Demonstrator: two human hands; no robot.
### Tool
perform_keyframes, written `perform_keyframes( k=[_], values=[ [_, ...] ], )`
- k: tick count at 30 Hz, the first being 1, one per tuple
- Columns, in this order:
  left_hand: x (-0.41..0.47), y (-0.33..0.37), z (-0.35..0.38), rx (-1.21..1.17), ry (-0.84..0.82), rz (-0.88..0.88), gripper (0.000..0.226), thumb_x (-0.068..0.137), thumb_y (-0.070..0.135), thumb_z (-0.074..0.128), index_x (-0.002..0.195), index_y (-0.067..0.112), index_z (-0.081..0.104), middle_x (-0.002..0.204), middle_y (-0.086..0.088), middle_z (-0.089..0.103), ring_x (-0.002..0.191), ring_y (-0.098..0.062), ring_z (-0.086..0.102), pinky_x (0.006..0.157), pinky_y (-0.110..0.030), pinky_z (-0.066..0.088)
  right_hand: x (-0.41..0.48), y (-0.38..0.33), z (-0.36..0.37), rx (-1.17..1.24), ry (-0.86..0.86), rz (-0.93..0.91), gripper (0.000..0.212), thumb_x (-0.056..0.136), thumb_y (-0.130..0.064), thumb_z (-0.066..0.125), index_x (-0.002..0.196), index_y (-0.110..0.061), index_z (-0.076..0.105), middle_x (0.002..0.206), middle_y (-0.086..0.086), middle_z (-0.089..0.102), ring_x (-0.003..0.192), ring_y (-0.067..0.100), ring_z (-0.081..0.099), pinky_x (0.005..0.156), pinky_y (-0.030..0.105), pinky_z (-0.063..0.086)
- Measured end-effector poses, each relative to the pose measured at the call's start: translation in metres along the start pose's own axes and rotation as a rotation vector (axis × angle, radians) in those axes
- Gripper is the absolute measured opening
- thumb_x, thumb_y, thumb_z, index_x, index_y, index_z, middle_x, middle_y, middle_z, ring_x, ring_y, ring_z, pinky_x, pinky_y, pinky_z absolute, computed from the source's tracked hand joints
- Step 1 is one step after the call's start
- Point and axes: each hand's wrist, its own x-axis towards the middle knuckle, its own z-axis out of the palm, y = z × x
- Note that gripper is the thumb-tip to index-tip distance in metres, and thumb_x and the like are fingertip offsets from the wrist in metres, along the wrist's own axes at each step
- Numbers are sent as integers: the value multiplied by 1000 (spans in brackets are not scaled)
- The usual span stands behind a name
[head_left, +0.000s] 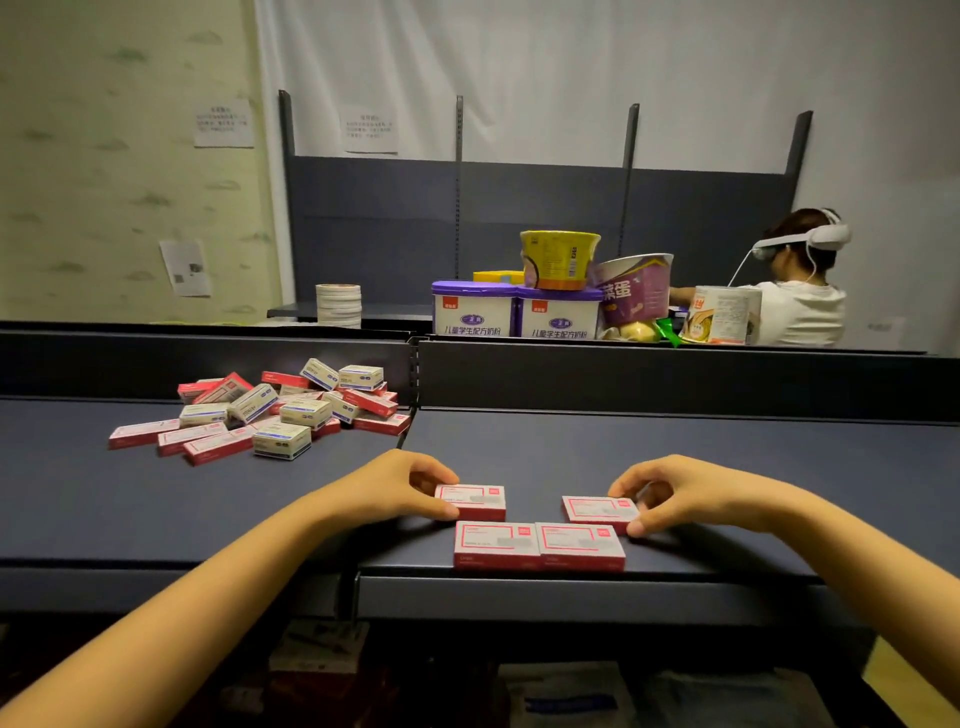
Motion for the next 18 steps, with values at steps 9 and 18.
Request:
perform_keyframes(
  k=[9,18],
  values=[
    [-11,1,-8,-74,-161,-27,43,85,15,65,126,20,56,115,9,65,111,-9,60,96,-21,49,2,-9,3,107,-139,-65,34,86,-9,61,116,-25,58,110,-1,67,95,13,62,78,21,53],
    [-8,5,0,-92,-145,7,40,86,20,63,125,20,57,111,15,63,99,1,63,84,-12,50,5,-12,3,57,-172,-81,42,88,-4,56,121,-30,53,116,-6,62,99,12,61,82,23,53]
  ],
)
